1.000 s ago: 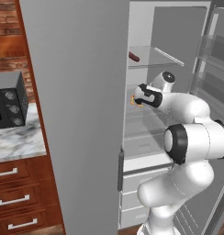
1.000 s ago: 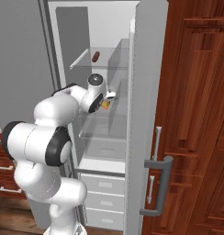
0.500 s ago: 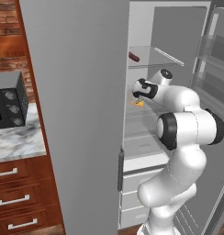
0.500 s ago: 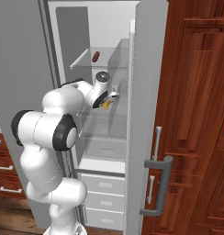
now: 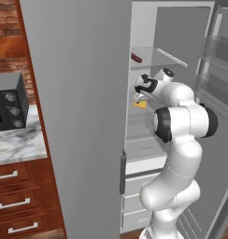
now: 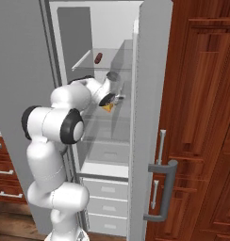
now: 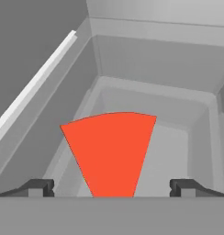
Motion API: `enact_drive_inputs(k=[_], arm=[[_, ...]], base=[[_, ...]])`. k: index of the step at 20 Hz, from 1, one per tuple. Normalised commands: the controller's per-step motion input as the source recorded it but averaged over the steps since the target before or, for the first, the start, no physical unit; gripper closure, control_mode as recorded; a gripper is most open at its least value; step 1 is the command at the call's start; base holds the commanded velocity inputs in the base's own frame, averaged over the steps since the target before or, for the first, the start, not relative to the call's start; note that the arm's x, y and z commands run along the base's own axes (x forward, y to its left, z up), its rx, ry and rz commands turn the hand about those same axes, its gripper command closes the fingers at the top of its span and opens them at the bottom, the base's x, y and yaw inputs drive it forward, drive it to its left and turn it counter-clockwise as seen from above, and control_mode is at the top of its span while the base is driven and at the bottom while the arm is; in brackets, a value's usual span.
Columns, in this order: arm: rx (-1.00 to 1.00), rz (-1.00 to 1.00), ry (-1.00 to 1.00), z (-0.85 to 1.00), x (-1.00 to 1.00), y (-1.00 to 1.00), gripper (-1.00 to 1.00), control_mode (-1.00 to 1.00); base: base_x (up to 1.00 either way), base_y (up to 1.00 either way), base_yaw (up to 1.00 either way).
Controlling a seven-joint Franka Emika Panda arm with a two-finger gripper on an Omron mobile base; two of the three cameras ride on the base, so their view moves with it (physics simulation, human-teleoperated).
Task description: Retrieve the sausage and cheese from the fridge and place them on the cutting board on the counter.
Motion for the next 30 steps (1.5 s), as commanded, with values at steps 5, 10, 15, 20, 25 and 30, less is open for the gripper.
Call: enact_drive_inputs(k=[5,10,15,20,25,30], arm=[[0.03,0.02,-0.02,-0.24,0.12,0.0,-1.0,-1.0],[0.0,0.03,0.0,-0.09,0.0,0.02,-1.0,-1.0],[0.0,0.02,-0.02,-0.21,-0.12,0.21,1.0,-1.0],[0.0,0.0,0.0,-0.23,-0.31,0.24,1.0,-1.0],[0.09,0.01,-0.04,0.18,-0.55,-0.03,1.0,-1.0],[0.07,0.0,0.0,0.33,-0.8,-0.08,1.0,-1.0]], base=[[0.0,0.0,0.0],[0.0,0.0,0.0],[0.0,0.0,0.0],[0.0,0.0,0.0],[0.0,0.0,0.0],[0.0,0.0,0.0]])
